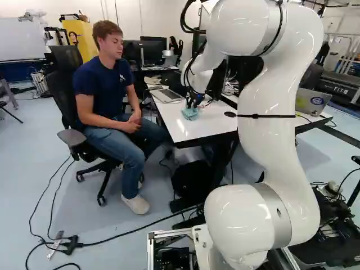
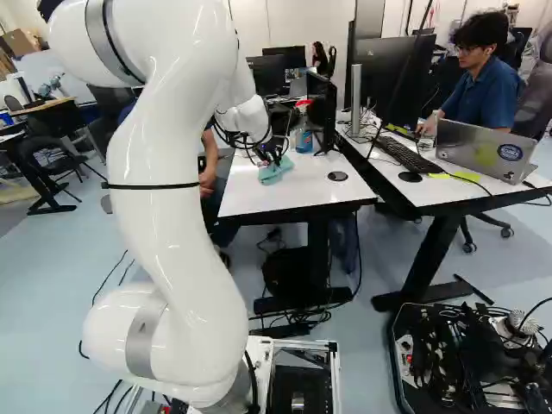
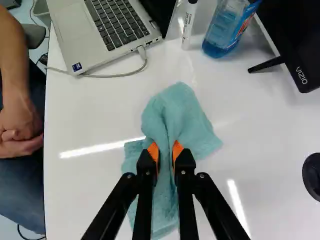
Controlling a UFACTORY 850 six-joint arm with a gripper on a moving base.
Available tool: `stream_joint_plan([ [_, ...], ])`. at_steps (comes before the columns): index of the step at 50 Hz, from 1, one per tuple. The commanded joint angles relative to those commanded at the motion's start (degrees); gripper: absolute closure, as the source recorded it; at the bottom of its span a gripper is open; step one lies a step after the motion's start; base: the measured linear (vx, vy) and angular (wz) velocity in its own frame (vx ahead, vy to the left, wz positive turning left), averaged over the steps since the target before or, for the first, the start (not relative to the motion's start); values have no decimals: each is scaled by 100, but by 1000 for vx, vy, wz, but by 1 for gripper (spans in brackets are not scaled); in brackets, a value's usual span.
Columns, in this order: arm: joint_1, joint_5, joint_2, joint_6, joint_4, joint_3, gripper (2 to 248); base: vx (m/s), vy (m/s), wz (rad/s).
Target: Clean the table with the green towel
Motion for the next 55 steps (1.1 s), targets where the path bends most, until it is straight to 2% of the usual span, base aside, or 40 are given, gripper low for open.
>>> stream_joint_plan([
  [55, 6, -329, -58, 0, 0, -77, 199, 0, 0, 0],
])
